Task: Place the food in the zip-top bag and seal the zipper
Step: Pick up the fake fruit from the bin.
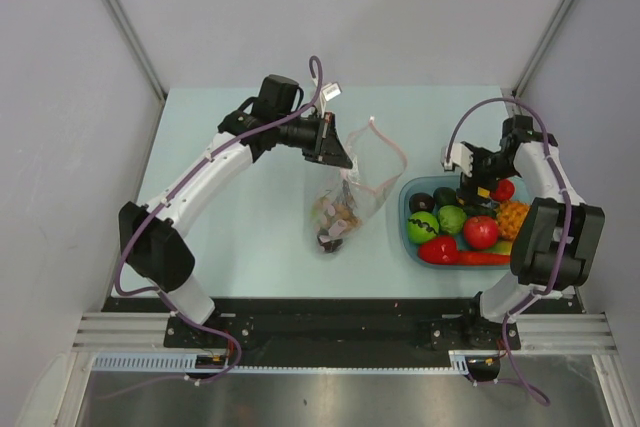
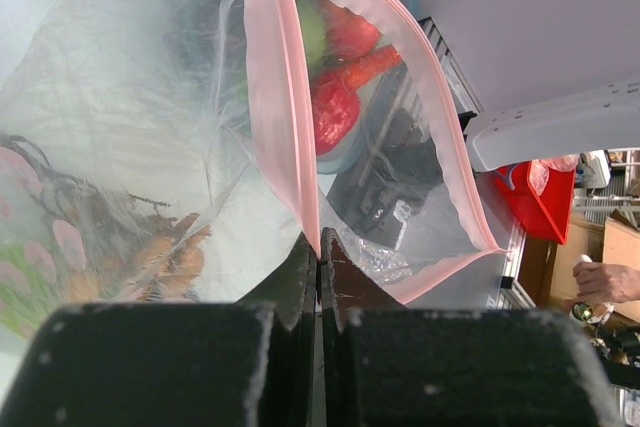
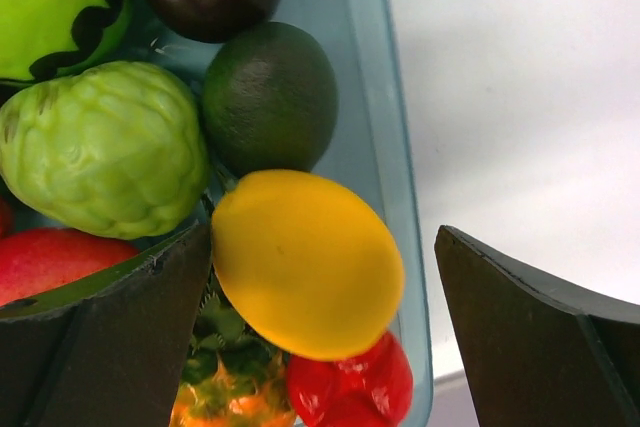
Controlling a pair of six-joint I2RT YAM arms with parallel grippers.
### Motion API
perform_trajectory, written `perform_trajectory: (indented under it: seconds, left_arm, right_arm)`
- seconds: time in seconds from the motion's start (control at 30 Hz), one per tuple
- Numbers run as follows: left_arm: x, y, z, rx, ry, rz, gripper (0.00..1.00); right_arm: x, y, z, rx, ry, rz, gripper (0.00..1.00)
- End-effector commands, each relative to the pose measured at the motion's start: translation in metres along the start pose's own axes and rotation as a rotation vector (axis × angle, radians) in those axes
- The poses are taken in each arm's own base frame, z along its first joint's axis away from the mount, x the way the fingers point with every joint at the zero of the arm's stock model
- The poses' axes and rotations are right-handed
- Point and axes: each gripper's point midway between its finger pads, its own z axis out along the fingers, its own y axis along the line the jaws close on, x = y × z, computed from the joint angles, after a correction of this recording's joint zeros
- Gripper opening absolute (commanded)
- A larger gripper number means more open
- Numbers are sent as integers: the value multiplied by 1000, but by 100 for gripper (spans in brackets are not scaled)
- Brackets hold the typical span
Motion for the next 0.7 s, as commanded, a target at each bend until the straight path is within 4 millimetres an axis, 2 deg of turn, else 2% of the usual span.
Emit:
perform_trajectory:
  seconds: [0.0, 0.2, 0.3, 0.37, 0.43, 0.53, 0.67]
  left_arm:
    - [-5, -12, -5, 27, -8, 50, 0]
    - [-4, -10, -6, 23, -8, 47, 0]
    - [-4, -11, -6, 24, -9, 48, 0]
    - [-4, -11, -6, 25, -10, 51, 0]
    - [-5, -12, -6, 28, -12, 54, 0]
    - [-5, -12, -6, 32, -12, 53, 0]
    - [-4, -15, -7, 45, -9, 58, 0]
  right_arm:
    - [0, 10, 12, -64, 3, -114, 100]
    - [4, 17, 17, -89, 35, -124, 97]
    - [7, 14, 14, -81, 59, -127, 90]
    - [6, 9, 11, -55, 63, -134, 79]
    - [1, 3, 2, -16, 57, -131, 68]
    - [-15, -8, -15, 44, 25, -126, 59]
    - [-46, -13, -40, 90, -55, -51, 51]
